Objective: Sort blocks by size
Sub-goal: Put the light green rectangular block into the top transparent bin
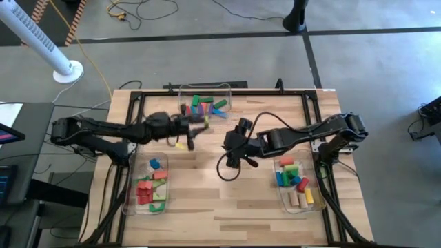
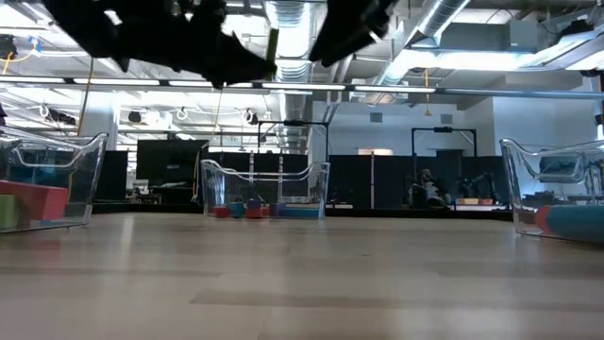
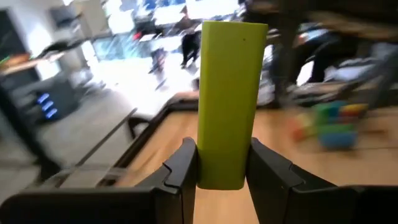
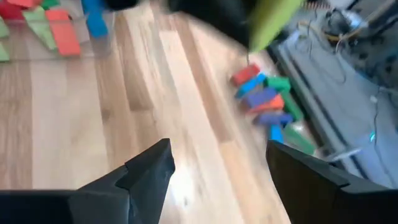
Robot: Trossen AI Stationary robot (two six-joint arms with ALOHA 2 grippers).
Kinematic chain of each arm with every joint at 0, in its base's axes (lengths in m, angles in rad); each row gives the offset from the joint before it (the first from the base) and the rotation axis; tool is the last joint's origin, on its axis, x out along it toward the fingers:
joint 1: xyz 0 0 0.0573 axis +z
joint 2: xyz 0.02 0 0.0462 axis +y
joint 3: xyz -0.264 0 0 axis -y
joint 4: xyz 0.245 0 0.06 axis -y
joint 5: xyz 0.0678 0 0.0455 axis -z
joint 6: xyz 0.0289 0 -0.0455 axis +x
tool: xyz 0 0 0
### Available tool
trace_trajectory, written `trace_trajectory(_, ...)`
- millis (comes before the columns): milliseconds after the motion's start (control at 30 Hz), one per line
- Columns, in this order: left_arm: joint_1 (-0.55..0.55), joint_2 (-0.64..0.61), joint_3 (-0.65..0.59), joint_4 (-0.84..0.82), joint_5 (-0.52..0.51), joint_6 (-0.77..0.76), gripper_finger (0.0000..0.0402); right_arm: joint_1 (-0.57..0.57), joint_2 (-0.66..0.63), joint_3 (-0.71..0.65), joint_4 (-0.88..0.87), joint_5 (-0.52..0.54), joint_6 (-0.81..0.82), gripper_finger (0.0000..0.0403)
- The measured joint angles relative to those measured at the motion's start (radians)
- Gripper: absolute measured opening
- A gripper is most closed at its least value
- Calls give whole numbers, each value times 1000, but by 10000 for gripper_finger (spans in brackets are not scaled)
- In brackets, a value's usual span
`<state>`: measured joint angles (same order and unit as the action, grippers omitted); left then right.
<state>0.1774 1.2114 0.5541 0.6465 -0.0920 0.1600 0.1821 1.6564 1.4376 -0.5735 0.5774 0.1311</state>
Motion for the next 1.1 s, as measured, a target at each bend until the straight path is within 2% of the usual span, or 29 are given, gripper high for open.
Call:
trace_trajectory(333, 286, 0, 222, -438, 3, -1, 105, 84, 0, -141, 36, -1, 127, 291)
trace_trajectory(500, 385, 65, 276, -570, 48, -6, 105, 121, 0, -174, 42, 21, 169, 291)
trace_trajectory(700, 448, 229, 318, -607, 74, -10, 105, 158, 0, -184, 50, 79, 186, 291)
trace_trajectory(867, 477, 342, 377, -610, 63, -33, 107, 166, 0, -184, 53, 81, 186, 291)
trace_trajectory(1100, 485, 445, 475, -769, 61, -18, 162, 167, 0, -184, 53, 81, 185, 291)
